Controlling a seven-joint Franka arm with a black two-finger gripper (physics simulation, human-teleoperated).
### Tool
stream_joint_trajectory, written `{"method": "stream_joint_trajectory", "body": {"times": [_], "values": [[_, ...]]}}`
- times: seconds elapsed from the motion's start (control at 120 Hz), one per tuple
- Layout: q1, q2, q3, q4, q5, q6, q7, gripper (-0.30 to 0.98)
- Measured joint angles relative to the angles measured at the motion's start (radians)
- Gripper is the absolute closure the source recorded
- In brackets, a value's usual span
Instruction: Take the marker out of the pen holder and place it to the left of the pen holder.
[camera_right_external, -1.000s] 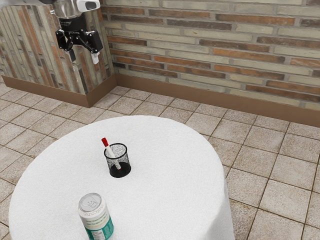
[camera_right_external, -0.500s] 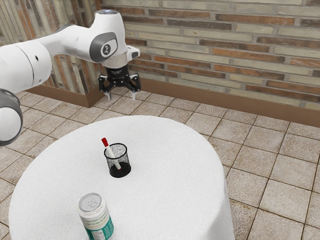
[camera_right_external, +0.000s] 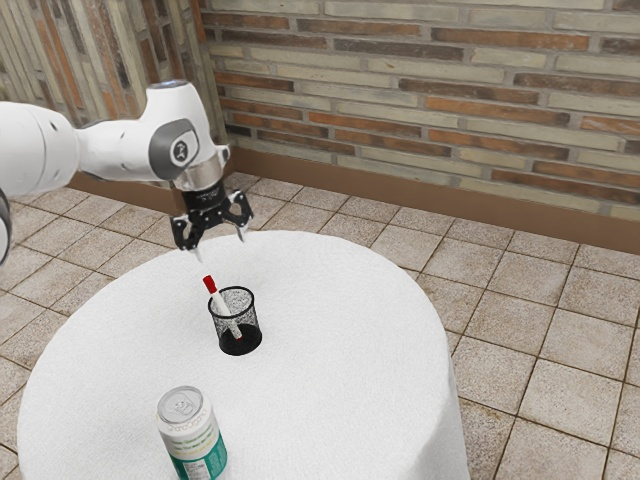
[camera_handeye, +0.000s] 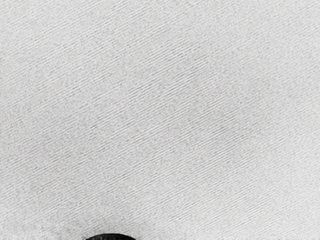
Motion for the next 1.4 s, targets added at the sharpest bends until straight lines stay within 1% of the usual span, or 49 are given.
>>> {"method": "stream_joint_trajectory", "body": {"times": [0.15,0.25,0.517,0.733,0.8,1.025,1.4], "values": [[-0.001,-0.021,0.005,-0.072,-0.047,0.037,-0.069,0.00],[0.000,-0.027,0.011,-0.103,-0.065,0.054,-0.107,0.00],[0.000,-0.128,0.022,-0.228,-0.088,0.077,-0.181,0.00],[-0.022,-0.154,0.021,-0.280,-0.091,0.094,-0.222,0.01],[-0.023,-0.155,0.021,-0.285,-0.091,0.099,-0.231,0.05],[-0.023,-0.157,0.021,-0.292,-0.089,0.107,-0.256,0.26],[-0.024,-0.159,0.021,-0.308,-0.085,0.113,-0.274,0.44]]}}
